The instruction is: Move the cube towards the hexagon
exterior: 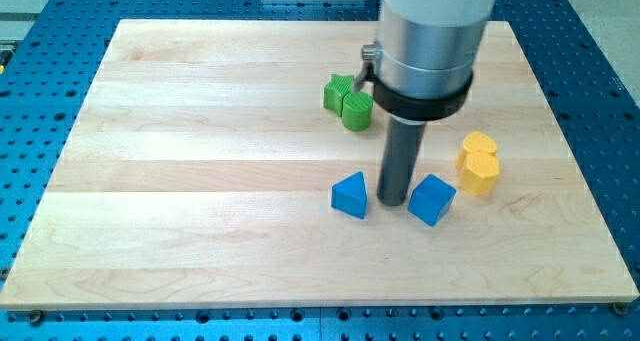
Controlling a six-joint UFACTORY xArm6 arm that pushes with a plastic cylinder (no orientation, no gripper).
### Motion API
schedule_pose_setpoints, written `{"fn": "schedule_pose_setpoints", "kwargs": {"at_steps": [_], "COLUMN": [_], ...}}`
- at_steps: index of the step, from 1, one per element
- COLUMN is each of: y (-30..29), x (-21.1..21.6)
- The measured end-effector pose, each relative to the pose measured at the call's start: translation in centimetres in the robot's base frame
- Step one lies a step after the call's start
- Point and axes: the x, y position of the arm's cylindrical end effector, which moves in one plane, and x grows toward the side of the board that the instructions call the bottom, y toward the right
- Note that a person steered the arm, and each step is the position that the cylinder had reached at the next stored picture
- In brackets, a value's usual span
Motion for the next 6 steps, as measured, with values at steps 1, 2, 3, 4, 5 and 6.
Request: {"fn": "schedule_pose_setpoints", "kwargs": {"at_steps": [1, 2, 3, 4, 5, 6], "y": [2.3, 1.8, -0.8, 1.1, 3.9, 6.9], "x": [0.6, 1.0, 5.0, 5.0, 5.0, 5.0]}}
